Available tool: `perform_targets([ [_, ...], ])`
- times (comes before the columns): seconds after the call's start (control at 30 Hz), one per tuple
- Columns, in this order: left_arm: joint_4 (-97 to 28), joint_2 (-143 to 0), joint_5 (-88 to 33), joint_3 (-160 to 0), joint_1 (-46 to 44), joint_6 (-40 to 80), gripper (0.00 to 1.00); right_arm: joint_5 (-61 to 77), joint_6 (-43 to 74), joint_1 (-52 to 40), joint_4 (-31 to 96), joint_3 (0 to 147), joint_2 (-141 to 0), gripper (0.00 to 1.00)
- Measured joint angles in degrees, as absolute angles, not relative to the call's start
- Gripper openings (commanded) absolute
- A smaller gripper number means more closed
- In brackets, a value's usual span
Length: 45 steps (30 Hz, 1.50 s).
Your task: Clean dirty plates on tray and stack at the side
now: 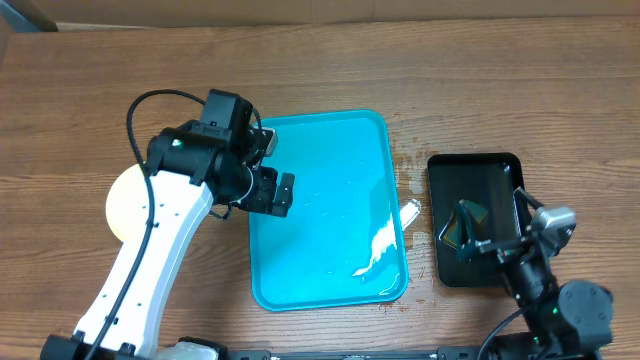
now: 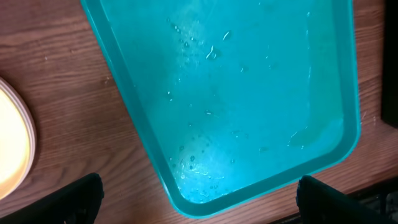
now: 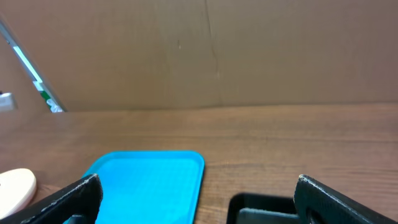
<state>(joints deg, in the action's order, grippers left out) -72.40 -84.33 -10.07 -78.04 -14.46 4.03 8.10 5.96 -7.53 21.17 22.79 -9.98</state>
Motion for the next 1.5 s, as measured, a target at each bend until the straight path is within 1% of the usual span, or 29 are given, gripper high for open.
perform_targets([
  [0.17, -72.1, -87.5, -10.0, -78.0, -14.5, 4.0, 1.0, 8.1, 6.0, -7.5, 16.6, 12.6, -1.2, 1.0],
  [0.43, -72.0, -91.8, -10.0, -78.0, -14.5, 4.0, 1.0, 8.1, 6.0, -7.5, -0.7, 2.4, -0.8, 1.0],
  [0.6, -71.9, -93.4, -10.0, -78.0, -14.5, 4.0, 1.0, 7.5, 6.0, -7.5, -0.9, 1.0, -0.7, 1.0],
  [0.8, -71.6, -94.5, -10.0, -78.0, -14.5, 4.0, 1.0, 7.2, 6.0, -7.5, 4.3, 1.0, -0.8, 1.0],
  [1.3, -71.6, -94.7, -10.0, -78.0, -14.5, 4.0, 1.0, 7.0, 6.0, -7.5, 4.4, 1.0, -0.7, 1.0],
  [1.5, -71.5, -93.7, -9.8, -78.0, -15.9, 4.0, 1.0, 7.0, 6.0, -7.5, 4.4, 1.0, -0.7, 1.0],
])
